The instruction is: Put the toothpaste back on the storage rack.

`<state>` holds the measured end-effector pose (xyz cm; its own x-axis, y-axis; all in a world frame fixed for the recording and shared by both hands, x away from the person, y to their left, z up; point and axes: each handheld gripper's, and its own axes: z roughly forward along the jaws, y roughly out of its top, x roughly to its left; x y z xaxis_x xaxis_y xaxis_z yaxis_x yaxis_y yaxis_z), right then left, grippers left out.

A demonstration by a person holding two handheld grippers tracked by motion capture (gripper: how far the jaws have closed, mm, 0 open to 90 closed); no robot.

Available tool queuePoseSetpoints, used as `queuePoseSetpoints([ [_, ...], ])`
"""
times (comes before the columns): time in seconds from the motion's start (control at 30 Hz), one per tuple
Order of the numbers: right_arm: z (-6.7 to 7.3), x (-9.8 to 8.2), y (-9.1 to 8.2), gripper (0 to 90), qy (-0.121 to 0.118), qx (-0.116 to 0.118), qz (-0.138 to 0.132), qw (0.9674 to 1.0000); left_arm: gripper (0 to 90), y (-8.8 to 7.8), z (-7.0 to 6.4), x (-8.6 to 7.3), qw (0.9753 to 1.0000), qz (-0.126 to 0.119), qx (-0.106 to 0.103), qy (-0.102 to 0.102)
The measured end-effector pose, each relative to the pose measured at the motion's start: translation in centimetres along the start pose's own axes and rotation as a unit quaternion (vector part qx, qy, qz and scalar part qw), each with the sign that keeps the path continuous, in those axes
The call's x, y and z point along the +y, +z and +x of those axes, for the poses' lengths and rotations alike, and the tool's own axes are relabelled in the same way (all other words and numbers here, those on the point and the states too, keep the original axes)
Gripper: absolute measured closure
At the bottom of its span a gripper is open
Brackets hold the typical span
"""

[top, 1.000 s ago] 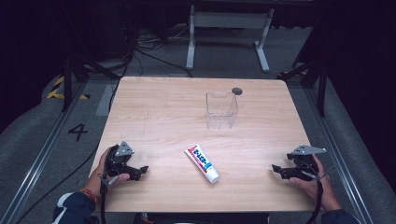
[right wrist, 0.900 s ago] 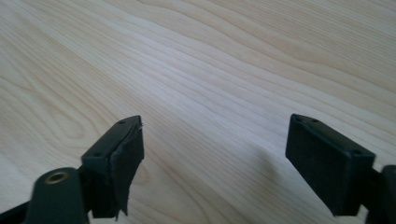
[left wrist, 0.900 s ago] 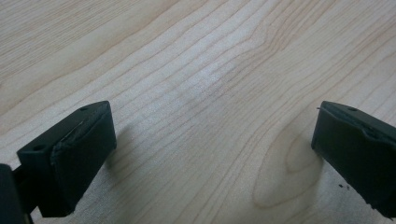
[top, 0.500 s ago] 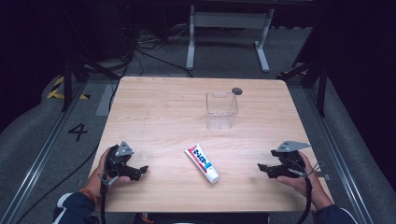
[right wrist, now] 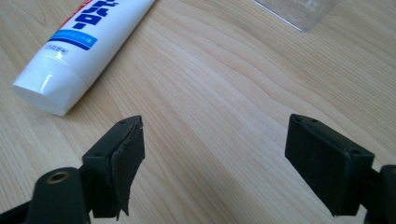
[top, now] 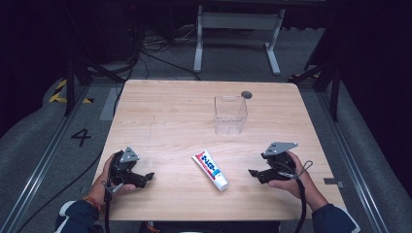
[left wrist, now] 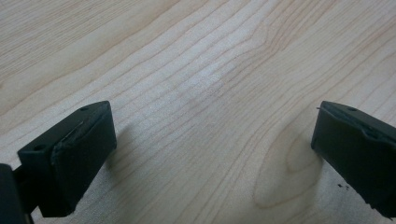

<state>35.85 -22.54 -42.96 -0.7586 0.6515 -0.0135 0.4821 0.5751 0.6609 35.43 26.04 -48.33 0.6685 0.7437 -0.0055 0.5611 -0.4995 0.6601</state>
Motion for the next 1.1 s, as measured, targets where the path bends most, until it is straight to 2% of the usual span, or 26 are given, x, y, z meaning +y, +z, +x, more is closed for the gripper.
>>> queuePoseSetpoints([
  [0.33, 1.7, 2.5, 1.9, 21.6, -0.021, 0.020, 0.008, 0.9996, 0.5, 0.0, 0.0, 0.0, 1.0000, 0.000, 0.000, 0.000],
  [0.4, 2.3, 3.1, 2.4, 22.0, -0.030, 0.023, 0.012, 0.9992, 0.5, 0.0, 0.0, 0.0, 1.0000, 0.000, 0.000, 0.000],
  [0.73, 3.8, 5.1, 4.5, 22.9, -0.047, 0.036, 0.024, 0.9980, 0.5, 0.0, 0.0, 0.0, 1.0000, 0.000, 0.000, 0.000],
  [1.1, 5.4, 7.0, 6.5, 23.7, -0.055, 0.056, 0.033, 0.9964, 0.5, 0.0, 0.0, 0.0, 1.0000, 0.000, 0.000, 0.000],
])
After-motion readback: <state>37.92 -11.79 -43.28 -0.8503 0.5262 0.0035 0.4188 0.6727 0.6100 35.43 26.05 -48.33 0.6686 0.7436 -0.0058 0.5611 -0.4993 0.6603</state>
